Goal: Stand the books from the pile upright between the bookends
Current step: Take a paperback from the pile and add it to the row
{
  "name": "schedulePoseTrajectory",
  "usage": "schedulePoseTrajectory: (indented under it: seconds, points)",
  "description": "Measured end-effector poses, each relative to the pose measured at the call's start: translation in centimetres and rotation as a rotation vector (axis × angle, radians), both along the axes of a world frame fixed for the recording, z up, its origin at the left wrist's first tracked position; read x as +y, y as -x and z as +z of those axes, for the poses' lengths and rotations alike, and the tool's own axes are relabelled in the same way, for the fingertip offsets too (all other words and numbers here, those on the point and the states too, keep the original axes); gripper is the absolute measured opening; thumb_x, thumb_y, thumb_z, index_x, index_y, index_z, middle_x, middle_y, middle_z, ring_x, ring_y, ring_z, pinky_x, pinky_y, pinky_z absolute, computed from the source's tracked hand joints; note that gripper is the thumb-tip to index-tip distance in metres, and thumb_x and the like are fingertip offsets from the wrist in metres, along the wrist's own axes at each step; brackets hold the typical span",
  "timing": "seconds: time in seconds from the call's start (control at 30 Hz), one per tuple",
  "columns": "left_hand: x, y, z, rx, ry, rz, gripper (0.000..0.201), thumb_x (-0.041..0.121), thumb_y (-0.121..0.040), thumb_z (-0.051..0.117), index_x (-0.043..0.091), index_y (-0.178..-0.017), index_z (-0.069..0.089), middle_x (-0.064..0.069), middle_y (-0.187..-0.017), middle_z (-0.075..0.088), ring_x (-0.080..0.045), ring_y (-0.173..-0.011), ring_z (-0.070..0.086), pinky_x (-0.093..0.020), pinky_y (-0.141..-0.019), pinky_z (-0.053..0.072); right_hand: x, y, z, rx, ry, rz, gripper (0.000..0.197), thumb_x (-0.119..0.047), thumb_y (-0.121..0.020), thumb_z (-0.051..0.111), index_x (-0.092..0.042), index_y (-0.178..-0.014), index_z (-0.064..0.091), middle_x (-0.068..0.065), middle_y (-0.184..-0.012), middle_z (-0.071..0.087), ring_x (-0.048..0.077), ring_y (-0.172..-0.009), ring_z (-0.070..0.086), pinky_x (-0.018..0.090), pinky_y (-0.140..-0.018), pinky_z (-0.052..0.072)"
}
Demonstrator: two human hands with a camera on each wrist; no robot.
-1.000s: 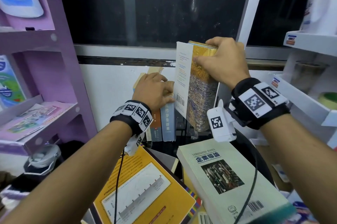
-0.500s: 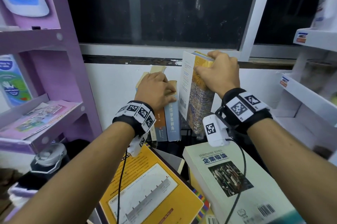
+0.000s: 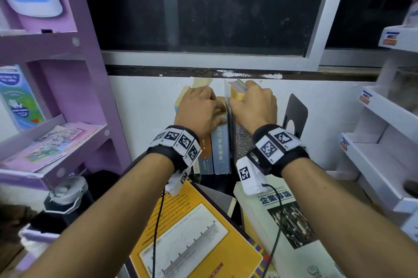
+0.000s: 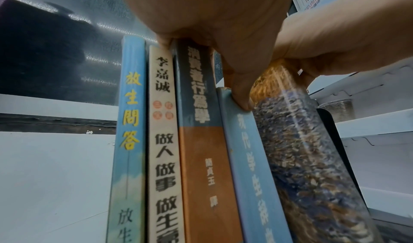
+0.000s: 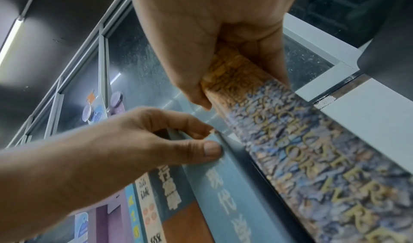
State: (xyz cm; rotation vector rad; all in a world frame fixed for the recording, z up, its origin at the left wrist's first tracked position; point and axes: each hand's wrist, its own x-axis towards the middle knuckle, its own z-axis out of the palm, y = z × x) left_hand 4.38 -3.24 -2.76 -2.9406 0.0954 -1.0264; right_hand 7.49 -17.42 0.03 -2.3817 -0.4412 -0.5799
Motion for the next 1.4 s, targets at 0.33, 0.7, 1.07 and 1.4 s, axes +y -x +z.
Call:
schedulePoseTrajectory:
  seconds: [0.33,0.7,1.07,1.4]
  points:
    - [0.3,0.1,0.0,0.033,0.031,-0.043,0.034,0.047,-0.077,0.07,0.029,-0.106,0.071,0.003,-0.126,0.054,-0.021,-0.12,0.047,-0.034,-0.103,0.028,0.3,-1.1,-2.8,-0.023,0.026,0.011,0.046,-0.045,-0.089,0.055,-0.005,-0.112,0.055,0.018,-0.104,0.066,0.038,-0.094,0.06,0.033,-0.067,0.038]
    - [2.3,0.8,-0.7,0.006,0.315,0.03,0.09,0.062,-0.06,0.077,0.03,-0.136,0.042,0.007,-0.138,0.048,-0.018,-0.126,0.045,-0.044,-0.104,0.039,-1.7,-0.2,-3.5,0.031,0.221,0.136,0.087,-0.049,-0.078,0.069,-0.009,-0.144,0.028,0.013,-0.129,0.048,0.031,-0.118,0.049,0.04,-0.092,0.045]
    - [2.2,0.7,-0.6,0.086,0.359,0.049,0.091,0.063,-0.061,0.077,0.039,-0.14,0.038,0.013,-0.151,0.035,-0.017,-0.132,0.043,-0.044,-0.104,0.042,-4.3,-1.7,-4.2,0.199,0.086,0.383,0.12,-0.026,-0.058,0.092,-0.03,-0.151,0.017,-0.003,-0.132,0.054,0.007,-0.1,0.058,0.023,-0.087,0.046]
    - [2.0,0.5,-0.7,0.071,0.36,0.037,0.089,0.061,-0.062,0.077,0.04,-0.139,0.039,0.013,-0.15,0.036,-0.016,-0.132,0.043,-0.044,-0.105,0.042,-4.4,-2.6,-5.4,0.205,0.0,0.506,0.113,-0.014,-0.068,0.087,-0.033,-0.151,0.013,0.002,-0.135,0.056,0.007,-0.09,0.061,0.014,-0.08,0.043]
